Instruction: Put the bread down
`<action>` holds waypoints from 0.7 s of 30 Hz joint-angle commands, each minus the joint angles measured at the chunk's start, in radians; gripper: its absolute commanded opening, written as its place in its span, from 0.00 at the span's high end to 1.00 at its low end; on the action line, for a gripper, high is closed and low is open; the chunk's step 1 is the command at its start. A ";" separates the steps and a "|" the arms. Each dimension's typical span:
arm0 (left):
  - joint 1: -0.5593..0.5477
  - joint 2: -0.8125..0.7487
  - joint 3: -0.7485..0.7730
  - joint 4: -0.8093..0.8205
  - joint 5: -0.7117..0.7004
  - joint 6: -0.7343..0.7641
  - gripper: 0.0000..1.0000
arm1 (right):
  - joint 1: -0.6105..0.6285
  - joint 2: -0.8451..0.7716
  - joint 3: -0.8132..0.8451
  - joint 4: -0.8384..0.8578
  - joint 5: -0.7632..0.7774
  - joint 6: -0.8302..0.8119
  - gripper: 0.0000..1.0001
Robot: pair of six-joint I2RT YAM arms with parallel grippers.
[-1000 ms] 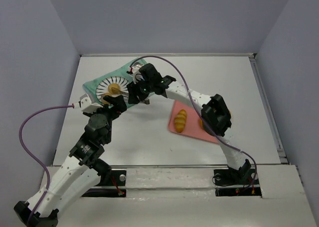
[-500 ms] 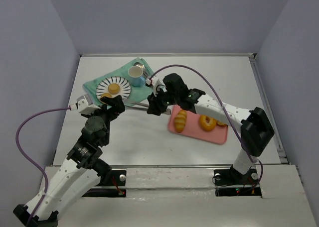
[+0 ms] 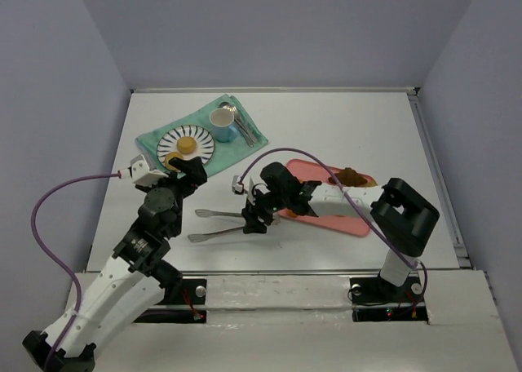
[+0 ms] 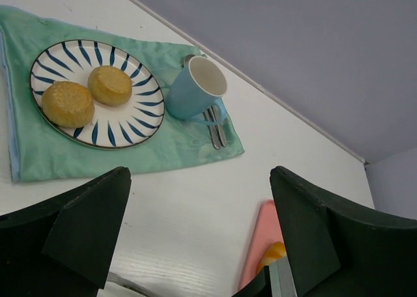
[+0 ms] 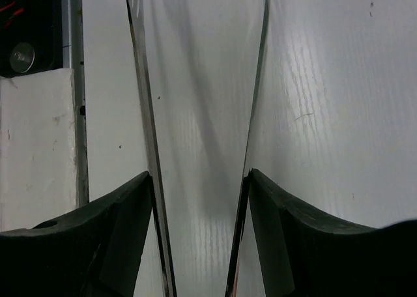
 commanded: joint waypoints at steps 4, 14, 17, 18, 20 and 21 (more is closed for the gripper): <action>0.007 0.031 0.007 0.054 -0.051 0.007 0.01 | 0.014 0.019 -0.017 0.170 0.009 -0.002 0.21; 0.007 0.011 0.017 0.036 -0.056 0.004 0.01 | 0.014 -0.177 -0.085 0.237 0.341 0.146 0.00; 0.007 0.009 0.020 0.025 -0.056 0.000 0.01 | -0.008 -0.271 -0.096 0.227 0.687 0.274 0.00; 0.007 0.009 0.020 0.022 -0.056 0.000 0.01 | -0.025 -0.294 -0.103 0.201 0.748 0.347 0.00; 0.007 0.013 0.020 0.022 -0.056 0.000 0.01 | -0.091 -0.366 -0.123 0.173 0.915 0.421 0.00; 0.007 0.014 0.018 0.022 -0.059 0.000 0.01 | -0.126 -0.393 -0.154 0.137 0.946 0.502 0.00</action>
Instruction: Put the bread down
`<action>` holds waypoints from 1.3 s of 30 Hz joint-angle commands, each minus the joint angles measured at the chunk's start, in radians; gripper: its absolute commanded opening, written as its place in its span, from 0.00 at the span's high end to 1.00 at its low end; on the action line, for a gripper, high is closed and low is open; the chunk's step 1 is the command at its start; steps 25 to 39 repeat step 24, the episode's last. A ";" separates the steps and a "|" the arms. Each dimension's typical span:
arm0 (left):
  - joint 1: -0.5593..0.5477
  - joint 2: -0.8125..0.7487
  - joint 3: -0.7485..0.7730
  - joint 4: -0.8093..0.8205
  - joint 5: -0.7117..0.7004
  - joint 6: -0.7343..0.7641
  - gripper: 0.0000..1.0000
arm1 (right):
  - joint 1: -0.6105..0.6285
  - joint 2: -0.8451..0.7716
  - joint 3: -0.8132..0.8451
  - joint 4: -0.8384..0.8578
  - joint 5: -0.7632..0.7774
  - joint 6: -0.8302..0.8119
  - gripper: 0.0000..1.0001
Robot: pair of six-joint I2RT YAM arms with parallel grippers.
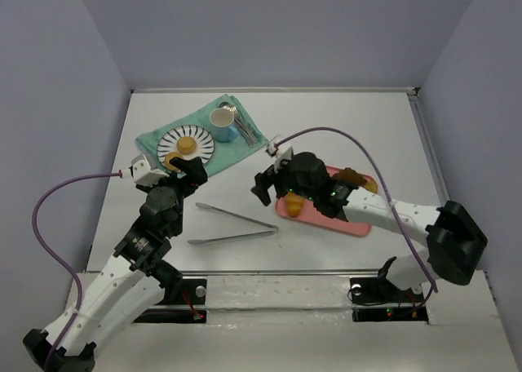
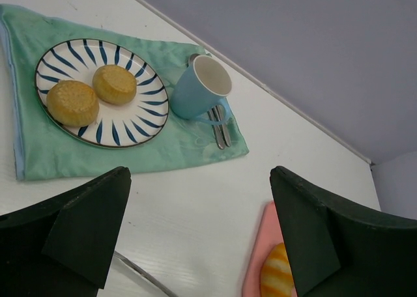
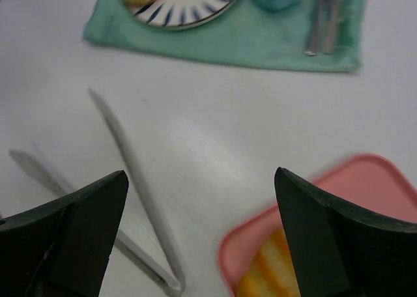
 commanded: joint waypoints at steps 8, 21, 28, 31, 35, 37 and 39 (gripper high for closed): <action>0.007 0.036 0.027 0.022 -0.081 0.001 0.01 | -0.487 -0.301 -0.183 -0.252 0.397 0.452 0.00; 0.007 0.056 0.032 -0.003 -0.102 -0.011 0.01 | -0.487 -0.430 -0.185 -0.238 0.375 0.432 0.00; 0.007 0.058 0.032 -0.003 -0.105 -0.014 0.01 | -0.487 -0.459 -0.203 -0.226 0.384 0.426 0.00; 0.007 0.058 0.032 -0.003 -0.105 -0.014 0.01 | -0.487 -0.459 -0.203 -0.226 0.384 0.426 0.00; 0.007 0.058 0.032 -0.003 -0.105 -0.014 0.01 | -0.487 -0.459 -0.203 -0.226 0.384 0.426 0.00; 0.007 0.058 0.032 -0.003 -0.105 -0.014 0.01 | -0.487 -0.459 -0.203 -0.226 0.384 0.426 0.00; 0.007 0.058 0.032 -0.003 -0.105 -0.014 0.01 | -0.487 -0.459 -0.203 -0.226 0.384 0.426 0.00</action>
